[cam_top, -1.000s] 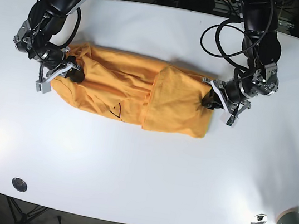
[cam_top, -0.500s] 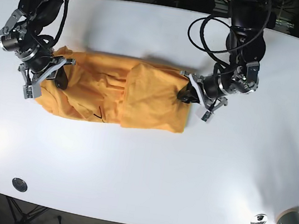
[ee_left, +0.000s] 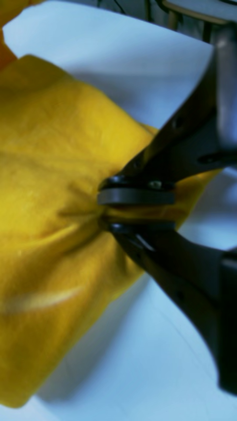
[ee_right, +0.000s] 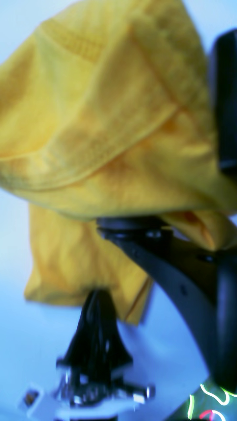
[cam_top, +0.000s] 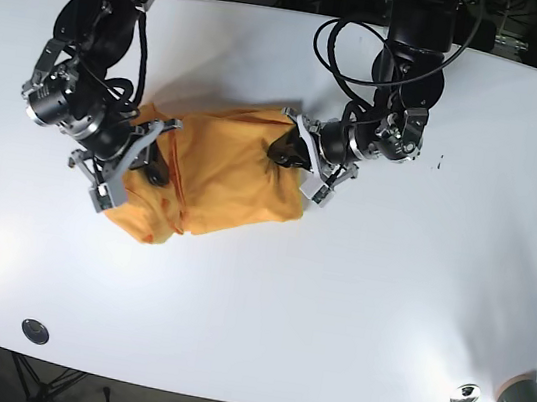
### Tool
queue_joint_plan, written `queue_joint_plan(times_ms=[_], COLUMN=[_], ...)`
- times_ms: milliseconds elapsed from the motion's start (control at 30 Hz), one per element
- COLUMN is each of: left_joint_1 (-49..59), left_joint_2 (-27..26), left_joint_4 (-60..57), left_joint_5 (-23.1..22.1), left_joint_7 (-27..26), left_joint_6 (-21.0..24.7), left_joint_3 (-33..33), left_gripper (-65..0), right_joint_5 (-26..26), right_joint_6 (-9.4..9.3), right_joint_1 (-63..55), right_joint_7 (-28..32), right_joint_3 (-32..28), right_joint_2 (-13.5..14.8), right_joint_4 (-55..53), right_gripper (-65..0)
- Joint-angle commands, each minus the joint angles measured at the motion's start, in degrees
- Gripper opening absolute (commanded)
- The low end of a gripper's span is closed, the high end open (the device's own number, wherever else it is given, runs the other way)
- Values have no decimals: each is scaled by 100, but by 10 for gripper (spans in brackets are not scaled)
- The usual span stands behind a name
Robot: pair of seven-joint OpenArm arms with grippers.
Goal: Fold the T-shirt properly
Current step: 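Push the orange shirt ends inward with both grippers to compact it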
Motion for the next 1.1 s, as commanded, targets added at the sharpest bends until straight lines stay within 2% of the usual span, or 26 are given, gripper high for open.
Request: queue_joint_plan(times_ms=[0, 300, 600, 667, 733, 767, 867, 967, 1067], left_joint_1=[-20, -2, -11, -11, -11, -11, -20, -20, -20], left_joint_2=[-17, -52, -52, -52, -52, -52, -43, -43, -43], left_joint_4=[-23, -6, -6, -6, -6, -6, -6, -6, 144], left_joint_5=[197, 162, 162, 162, 162, 162, 162, 153, 74], left_joint_7=[160, 160, 160, 160, 160, 160, 160, 160, 160], left_joint_6=[44, 44, 18, 18, 18, 18, 18, 0, 0], left_joint_3=[-8, -43, -43, -43, -43, -43, -43, -43, -43], left_gripper=[-596, -596, -596, -596, -596, -596, -596, -596, -596], right_joint_5=[2, -912, -1466, -1633, -1756, -1800, -1888, -1862, -1827], right_joint_6=[-4, -13, -13, -13, -13, -13, -13, -13, 14], right_joint_1=[216, 427, 454, 454, 445, 436, 401, 348, 339], right_joint_7=[192, 957, 1326, 1361, 1361, 1361, 1361, 1352, 1352], right_joint_3=[-266, -1638, -2262, -2438, -2526, -2579, -2649, -2649, -2649], right_joint_2=[-107, -169, -222, -222, -222, -222, -213, -204, -204], right_joint_4=[-150, -827, -1161, -1223, -1188, -1161, -942, -775, -669], right_gripper=[-621, -620, -602, -523, -419, -346, -197, -128, -127])
